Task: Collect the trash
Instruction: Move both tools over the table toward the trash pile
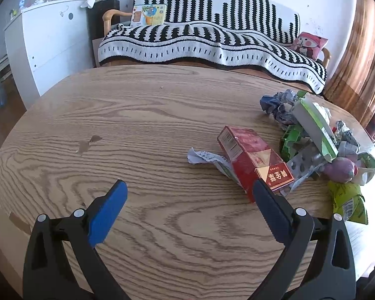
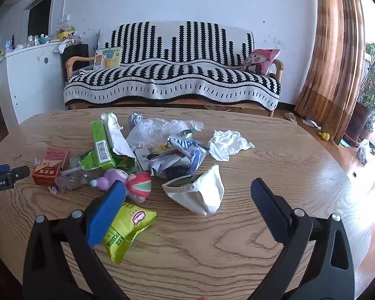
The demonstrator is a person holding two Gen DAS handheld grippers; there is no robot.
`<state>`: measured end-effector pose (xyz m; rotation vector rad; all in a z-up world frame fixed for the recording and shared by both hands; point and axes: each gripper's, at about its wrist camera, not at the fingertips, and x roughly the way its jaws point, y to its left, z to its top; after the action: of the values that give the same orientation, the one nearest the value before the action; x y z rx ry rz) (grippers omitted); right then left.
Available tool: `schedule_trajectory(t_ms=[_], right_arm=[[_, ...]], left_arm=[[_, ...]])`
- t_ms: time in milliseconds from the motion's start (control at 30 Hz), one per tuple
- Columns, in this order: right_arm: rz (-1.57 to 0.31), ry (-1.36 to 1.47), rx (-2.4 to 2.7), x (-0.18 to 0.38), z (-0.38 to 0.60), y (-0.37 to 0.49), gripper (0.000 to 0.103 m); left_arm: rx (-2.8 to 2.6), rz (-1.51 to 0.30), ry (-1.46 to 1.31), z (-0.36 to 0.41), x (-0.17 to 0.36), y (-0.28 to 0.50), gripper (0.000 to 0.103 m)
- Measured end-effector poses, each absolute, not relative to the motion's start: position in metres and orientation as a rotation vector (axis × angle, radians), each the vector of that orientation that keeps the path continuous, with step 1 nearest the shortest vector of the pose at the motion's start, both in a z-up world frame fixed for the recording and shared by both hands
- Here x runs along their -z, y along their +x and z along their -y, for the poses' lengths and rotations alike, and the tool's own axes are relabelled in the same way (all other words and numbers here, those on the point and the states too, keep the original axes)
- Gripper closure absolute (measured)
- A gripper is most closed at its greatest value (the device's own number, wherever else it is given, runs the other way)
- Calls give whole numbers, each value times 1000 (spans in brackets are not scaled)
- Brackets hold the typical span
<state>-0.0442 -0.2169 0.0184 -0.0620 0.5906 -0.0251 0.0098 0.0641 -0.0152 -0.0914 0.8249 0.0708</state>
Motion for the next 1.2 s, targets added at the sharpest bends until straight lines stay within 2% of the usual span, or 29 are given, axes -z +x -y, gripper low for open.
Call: schedule_trajectory(t_ms=[1200], right_arm=[[-603,-55,17,-17,214,-45,6]], left_arm=[[-73,-817,-80,-61,20,11,6]])
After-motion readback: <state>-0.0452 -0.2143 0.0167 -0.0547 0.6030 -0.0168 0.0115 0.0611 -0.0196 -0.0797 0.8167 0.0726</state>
